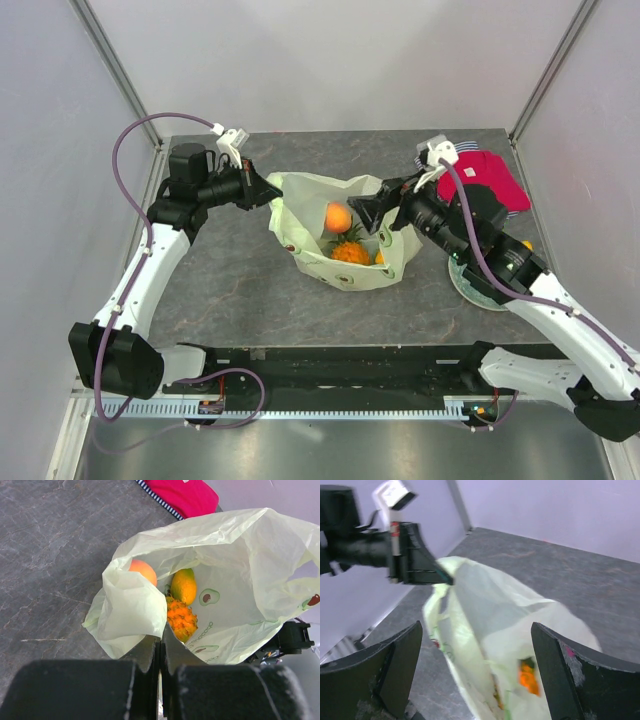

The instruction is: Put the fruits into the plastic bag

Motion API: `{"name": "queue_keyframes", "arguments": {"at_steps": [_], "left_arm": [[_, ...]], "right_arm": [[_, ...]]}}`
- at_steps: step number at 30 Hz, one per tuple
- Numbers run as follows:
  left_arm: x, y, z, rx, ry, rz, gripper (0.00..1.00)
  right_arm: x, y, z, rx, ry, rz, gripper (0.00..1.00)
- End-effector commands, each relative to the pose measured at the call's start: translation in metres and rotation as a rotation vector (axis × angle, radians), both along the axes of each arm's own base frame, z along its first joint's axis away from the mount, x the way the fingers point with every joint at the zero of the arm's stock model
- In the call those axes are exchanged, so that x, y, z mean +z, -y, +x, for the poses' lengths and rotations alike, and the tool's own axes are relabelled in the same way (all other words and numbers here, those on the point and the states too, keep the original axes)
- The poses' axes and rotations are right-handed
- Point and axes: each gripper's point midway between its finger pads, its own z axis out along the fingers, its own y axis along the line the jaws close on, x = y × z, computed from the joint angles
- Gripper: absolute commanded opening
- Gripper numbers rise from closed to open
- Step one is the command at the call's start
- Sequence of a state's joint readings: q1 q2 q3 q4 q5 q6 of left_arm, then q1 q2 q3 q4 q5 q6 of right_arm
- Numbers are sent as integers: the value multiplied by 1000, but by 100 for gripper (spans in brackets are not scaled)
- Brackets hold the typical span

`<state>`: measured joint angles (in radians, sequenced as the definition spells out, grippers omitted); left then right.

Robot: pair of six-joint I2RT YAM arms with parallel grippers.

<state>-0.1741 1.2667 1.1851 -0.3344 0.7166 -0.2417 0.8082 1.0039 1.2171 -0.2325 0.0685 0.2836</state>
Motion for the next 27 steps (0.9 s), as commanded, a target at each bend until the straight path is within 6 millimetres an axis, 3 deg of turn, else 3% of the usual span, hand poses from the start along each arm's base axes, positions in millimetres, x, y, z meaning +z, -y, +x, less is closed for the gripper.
{"name": "queue_keyframes", "arguments": {"at_steps": [1,3,5,7,11,13,14,15,17,20,27], "left_arm": [[6,1,1,-23,48,-3,2],[6,1,1,-25,44,-5,2],[6,1,1,-28,46,-7,2],[7,1,0,-28,46,-7,1],[5,2,0,-29,42,-8,2],[7,2,1,-29,47,-8,2],[6,2,0,-30,45,-10,2],[6,2,0,-30,44,-10,2],[6,2,0,-31,45,-9,2],[6,1,1,-28,46,-7,2],[3,2,2,-27,35,-7,2]], "right_arm": [[9,45,19,-167,0,4,98],[12,73,30,-291,-11,11,98],[0,105,44,-425,-56,-22,98],[-16,123,51,-491,-109,-63,98],[-58,155,69,-610,-260,-108,98],[-79,180,77,-691,-335,-106,98],[-100,189,81,-722,-388,-125,98],[-111,212,85,-794,-426,-114,98],[-139,233,87,-869,-501,-114,98],[-175,280,84,-1043,-585,-152,98],[-241,325,73,-1189,-765,-277,98]]}}
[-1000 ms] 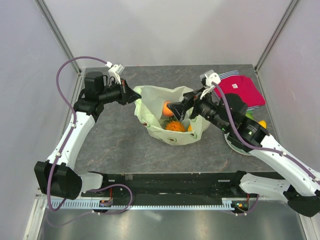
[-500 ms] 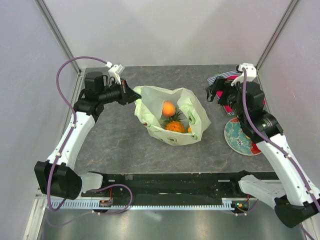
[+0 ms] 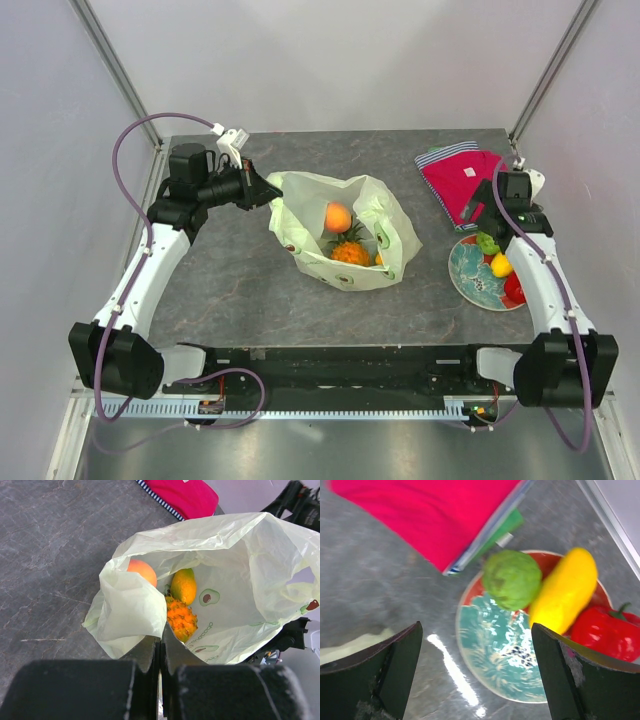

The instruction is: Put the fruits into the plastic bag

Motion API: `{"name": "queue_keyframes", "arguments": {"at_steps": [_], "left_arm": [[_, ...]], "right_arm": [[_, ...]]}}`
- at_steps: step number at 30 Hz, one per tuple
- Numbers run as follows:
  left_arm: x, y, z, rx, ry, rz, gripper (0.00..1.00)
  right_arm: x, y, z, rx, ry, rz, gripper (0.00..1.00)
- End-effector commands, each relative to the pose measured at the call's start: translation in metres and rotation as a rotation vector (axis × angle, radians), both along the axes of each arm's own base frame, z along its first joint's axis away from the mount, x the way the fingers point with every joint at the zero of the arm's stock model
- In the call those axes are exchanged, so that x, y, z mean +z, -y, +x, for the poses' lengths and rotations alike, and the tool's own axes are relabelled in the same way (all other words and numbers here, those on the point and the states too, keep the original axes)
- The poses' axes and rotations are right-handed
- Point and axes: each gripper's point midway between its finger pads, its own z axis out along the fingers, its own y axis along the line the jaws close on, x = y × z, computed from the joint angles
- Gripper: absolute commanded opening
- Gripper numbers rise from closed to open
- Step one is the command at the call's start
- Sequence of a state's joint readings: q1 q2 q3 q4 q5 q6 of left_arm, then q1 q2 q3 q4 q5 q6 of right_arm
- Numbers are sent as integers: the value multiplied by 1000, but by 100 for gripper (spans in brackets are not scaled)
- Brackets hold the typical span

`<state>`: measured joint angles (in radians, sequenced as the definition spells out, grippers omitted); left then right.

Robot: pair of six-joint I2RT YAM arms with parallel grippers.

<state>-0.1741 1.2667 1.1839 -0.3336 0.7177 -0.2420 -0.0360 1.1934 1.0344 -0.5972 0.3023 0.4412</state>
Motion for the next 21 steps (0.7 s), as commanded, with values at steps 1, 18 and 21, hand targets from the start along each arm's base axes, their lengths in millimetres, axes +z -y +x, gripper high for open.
{"name": "queue_keyframes", "arguments": {"at_steps": [1,18,21], "left_arm": [[3,1,2,-26,34,-7,2],[-1,3,3,-33,19,-11,2],[0,3,3,-33,21,-12,2]], "right_arm": [[-31,25,-11,-102,-106,-54,98],[-83,51,6,-115,-196,-8,96],[-91,51,8,-98,-205,-1,94]]}}
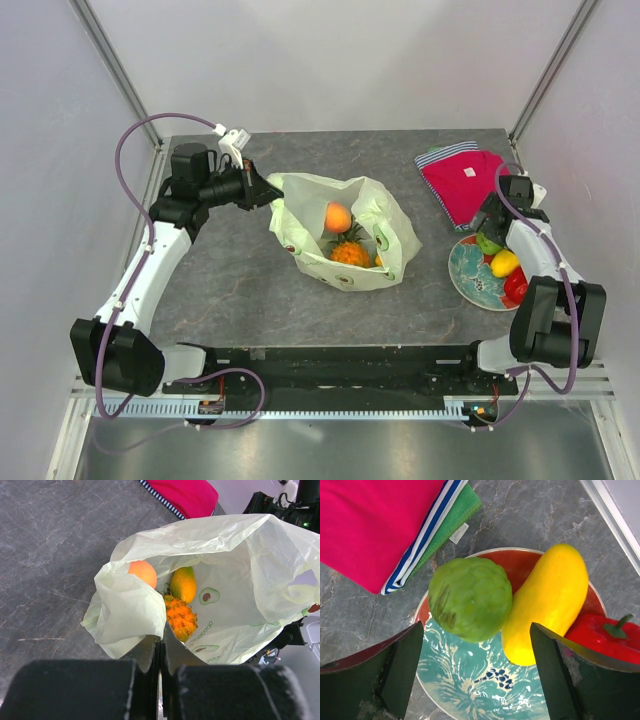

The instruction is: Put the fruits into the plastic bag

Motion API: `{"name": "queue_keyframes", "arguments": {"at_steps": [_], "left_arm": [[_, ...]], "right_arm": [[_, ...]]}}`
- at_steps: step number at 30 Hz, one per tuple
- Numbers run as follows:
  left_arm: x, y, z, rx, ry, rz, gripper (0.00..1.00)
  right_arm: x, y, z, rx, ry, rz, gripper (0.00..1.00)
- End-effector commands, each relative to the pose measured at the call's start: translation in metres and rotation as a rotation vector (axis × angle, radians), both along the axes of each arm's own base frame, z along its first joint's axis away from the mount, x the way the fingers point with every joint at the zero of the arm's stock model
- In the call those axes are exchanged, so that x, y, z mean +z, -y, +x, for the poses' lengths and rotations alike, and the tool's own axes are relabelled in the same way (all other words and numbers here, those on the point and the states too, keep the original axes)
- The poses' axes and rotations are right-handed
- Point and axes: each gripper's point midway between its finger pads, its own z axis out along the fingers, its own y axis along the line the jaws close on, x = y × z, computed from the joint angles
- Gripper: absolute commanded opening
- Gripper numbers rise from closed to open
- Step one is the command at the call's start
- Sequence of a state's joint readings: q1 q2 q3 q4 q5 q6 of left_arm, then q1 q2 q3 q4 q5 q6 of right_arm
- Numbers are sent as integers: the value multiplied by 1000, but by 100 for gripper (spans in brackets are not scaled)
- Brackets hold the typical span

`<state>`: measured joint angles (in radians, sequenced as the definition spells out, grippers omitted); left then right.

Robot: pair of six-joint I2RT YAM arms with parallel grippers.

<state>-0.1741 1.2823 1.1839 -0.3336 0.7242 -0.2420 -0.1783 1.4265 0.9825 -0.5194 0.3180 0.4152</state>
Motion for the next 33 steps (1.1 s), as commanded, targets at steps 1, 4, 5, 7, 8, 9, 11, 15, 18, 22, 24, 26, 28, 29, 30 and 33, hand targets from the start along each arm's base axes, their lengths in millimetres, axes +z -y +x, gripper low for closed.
{"name": "queue_keyframes", "arguments": {"at_steps": [1,4,5,7,8,9,11,15,18,22,24,26,28,29,30,33], "left_arm": [[5,1,1,-26,38,-12,1],[5,1,1,-26,38,-12,2],[4,1,1,-26,35,-11,2],[5,1,1,-26,39,-11,2],[5,1,1,-26,39,-11,2],[5,2,1,-28,38,-11,2],[4,2,1,-29,36,-11,1],[4,1,1,-26,35,-11,1],[5,1,1,-26,38,-10,1],[4,1,1,-25,37,-10,2],[4,1,1,-27,35,-12,2],[5,2,1,-28,34,-13,2],[5,2,1,-28,35,-13,2],[6,2,1,-28,38,-14,1],[6,2,1,-28,38,-14,2],[6,2,0,-31,38,-15,2]], "right_arm": [[-11,0,9,40,7,12,93],[-17,2,11,44,0,13,91],[-18,1,12,47,0,14,90],[-21,3,13,49,-3,14,88],[-22,3,14,51,0,16,88],[-23,3,15,53,0,18,88],[-24,2,18,62,9,28,83],[-29,-3,22,85,6,62,68],[-26,-9,22,102,25,93,53],[-6,-21,25,131,90,149,42],[14,-32,28,161,160,195,42],[37,-40,30,183,233,222,40],[57,-52,32,207,299,278,37],[73,-58,31,224,348,291,34],[85,-62,32,239,385,306,33],[130,-81,34,308,539,360,28]]}}
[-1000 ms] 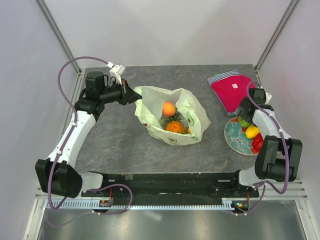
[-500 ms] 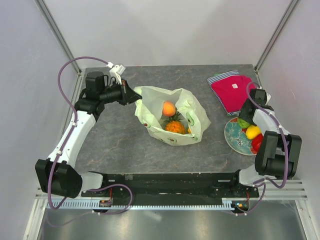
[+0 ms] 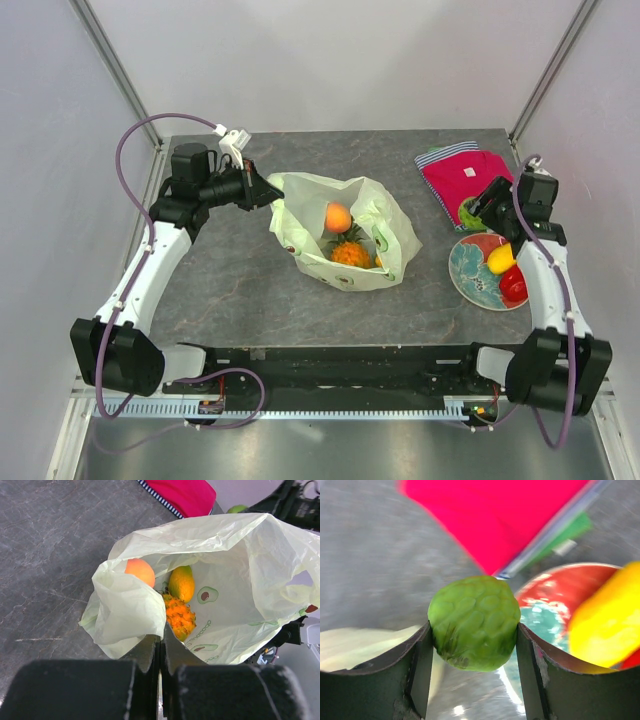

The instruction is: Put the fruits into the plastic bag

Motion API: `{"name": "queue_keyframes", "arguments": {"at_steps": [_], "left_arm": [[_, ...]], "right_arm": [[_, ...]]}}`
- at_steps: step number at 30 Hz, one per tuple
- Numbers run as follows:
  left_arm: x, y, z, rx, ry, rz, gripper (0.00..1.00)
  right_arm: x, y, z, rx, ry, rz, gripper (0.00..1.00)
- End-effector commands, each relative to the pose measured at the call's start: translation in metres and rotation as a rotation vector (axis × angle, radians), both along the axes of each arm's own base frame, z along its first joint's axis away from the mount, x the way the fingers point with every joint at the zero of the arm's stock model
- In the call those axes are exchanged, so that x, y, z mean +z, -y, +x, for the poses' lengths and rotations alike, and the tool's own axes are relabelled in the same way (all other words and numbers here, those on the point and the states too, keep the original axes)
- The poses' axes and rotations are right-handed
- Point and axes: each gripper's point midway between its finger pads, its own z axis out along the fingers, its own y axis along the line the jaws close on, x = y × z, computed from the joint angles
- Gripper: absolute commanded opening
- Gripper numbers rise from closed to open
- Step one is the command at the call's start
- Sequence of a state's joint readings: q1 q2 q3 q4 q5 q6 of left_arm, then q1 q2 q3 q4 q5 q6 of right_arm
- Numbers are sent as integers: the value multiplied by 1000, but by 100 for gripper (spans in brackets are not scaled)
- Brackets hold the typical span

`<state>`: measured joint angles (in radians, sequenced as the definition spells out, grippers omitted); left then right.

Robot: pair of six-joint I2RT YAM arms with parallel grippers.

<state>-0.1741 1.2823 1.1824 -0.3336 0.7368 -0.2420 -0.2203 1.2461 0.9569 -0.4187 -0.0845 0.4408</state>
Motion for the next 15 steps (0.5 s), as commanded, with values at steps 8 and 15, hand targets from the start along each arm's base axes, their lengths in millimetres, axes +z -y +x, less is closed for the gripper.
{"name": "queue_keyframes", "arguments": {"at_steps": [8,15], "left_arm": [[8,2,0,-28,43,-19,2],[11,2,-1,-31,47,-24,2]], "right_arm": [[209,-111,-8,424,712,317,18],[293,-224,-51,808,924,256,20]]}}
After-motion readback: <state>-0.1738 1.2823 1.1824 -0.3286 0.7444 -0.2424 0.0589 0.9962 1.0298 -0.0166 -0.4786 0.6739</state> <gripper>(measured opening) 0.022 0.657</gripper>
